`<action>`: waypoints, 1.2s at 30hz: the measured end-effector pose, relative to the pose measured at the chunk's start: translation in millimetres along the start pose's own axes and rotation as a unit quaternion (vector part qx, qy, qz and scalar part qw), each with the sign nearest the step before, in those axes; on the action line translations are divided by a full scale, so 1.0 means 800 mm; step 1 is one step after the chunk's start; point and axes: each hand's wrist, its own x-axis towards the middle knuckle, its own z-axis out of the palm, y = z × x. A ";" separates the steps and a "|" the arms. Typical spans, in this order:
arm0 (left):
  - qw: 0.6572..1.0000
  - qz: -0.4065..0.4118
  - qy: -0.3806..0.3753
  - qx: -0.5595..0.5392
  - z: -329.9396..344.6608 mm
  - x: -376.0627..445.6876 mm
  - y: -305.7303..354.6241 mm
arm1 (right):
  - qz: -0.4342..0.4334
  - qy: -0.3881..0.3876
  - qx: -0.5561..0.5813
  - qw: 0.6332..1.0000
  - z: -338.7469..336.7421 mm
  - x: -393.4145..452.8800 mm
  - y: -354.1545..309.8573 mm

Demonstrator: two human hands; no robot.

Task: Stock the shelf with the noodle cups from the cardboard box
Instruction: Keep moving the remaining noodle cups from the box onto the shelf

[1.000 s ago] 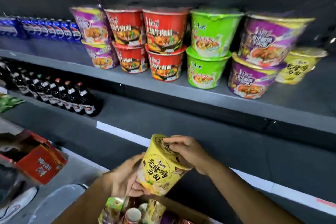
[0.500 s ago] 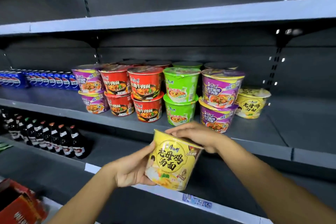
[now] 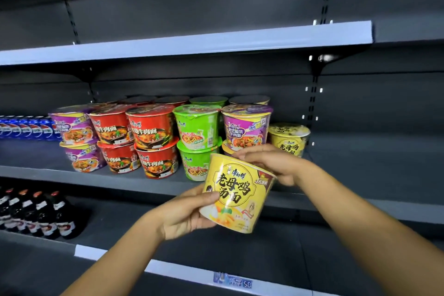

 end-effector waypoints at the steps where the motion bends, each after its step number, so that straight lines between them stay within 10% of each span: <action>1: 1.000 0.005 -0.007 -0.020 0.008 0.008 -0.001 | -0.003 0.013 0.014 1.000 -0.010 -0.004 0.000; 16: 0.988 0.045 -0.023 -0.146 0.124 0.111 -0.002 | 0.000 0.195 0.319 0.927 -0.125 -0.039 0.042; 36: 0.996 0.079 0.041 -0.031 0.125 0.219 -0.010 | 0.055 0.297 0.281 0.911 -0.150 0.004 0.067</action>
